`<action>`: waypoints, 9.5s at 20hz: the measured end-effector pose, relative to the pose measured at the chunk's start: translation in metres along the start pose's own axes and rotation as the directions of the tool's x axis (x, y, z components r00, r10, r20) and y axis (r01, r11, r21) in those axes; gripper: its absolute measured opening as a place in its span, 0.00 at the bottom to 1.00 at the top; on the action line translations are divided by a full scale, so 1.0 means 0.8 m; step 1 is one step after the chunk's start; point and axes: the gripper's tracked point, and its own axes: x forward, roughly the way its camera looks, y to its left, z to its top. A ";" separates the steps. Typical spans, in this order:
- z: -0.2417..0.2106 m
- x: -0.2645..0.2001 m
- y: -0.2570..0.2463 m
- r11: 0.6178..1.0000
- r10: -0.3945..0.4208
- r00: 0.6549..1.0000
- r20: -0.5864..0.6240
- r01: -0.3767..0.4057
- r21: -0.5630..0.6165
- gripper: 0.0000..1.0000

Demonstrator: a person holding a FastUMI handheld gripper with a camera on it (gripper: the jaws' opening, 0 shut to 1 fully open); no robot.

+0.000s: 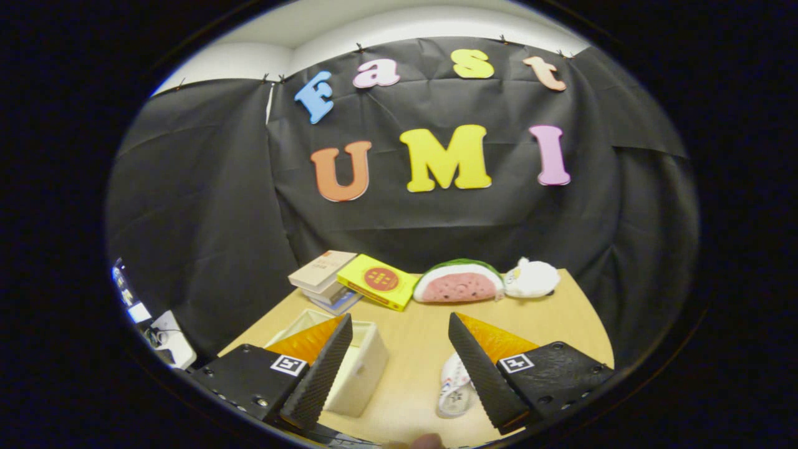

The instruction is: Open the storage box then place both shoes into the box .Put the left shoe in first, then the right shoe, with the right side of both shoes facing outward in a uniform manner.

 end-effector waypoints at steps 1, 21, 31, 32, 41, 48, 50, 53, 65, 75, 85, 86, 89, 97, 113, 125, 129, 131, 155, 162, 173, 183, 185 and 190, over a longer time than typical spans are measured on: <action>-0.007 -0.009 -0.026 1.000 -0.022 1.000 0.004 0.022 -0.006 0.96; -0.295 0.137 -0.166 0.999 -0.034 0.891 -0.453 0.037 -0.003 0.96; -0.339 0.185 -0.165 0.998 -0.019 0.821 -0.571 0.051 0.040 0.45; -0.339 0.185 -0.162 0.997 -0.015 0.815 -0.579 0.056 0.053 0.33; -0.322 0.182 -0.145 0.949 0.042 0.781 -0.623 0.163 0.268 0.00; -0.298 0.145 -0.095 0.897 0.078 0.776 -0.625 0.218 0.383 0.00; -0.283 0.132 -0.080 0.872 0.089 0.787 -0.610 0.235 0.430 0.00; -0.243 0.110 -0.057 0.843 0.074 0.821 -0.566 0.252 0.476 0.00; -0.104 0.082 0.140 0.836 0.118 0.897 -0.427 0.142 0.530 0.00; -0.157 0.155 0.270 0.841 0.166 0.878 -0.448 0.112 0.529 0.00; -0.204 0.181 0.283 0.858 0.100 0.915 -0.391 0.119 0.499 0.00; -0.209 0.182 0.283 0.867 0.096 0.914 -0.395 0.118 0.483 0.00; -0.228 0.184 0.281 0.882 0.088 0.907 -0.411 0.121 0.455 0.00; -0.240 0.182 0.320 0.917 0.179 0.890 -0.419 0.003 0.398 0.60; -0.097 0.072 0.194 0.993 0.111 0.987 -0.115 -0.107 0.045 0.90; -0.078 -0.029 -0.117 0.991 -0.111 0.993 -0.032 0.109 -0.072 0.90; -0.117 -0.037 -0.203 0.989 -0.145 0.985 -0.094 0.141 -0.048 0.90; -0.144 -0.031 -0.246 0.986 -0.167 0.976 -0.138 0.166 -0.024 0.90; -0.315 0.143 -0.339 0.996 -0.086 0.866 -0.493 0.087 -0.022 0.45; -0.326 0.143 -0.358 0.982 -0.145 0.832 -0.536 0.189 0.027 0.10; -0.316 0.110 -0.316 0.922 -0.038 0.805 -0.592 0.256 0.290 0.00; -0.214 0.063 -0.169 0.893 -0.066 0.858 -0.509 0.278 0.353 0.00; -0.180 0.056 -0.127 0.886 -0.074 0.877 -0.475 0.276 0.372 0.00; -0.119 0.052 -0.034 0.869 -0.093 0.906 -0.412 0.276 0.411 0.00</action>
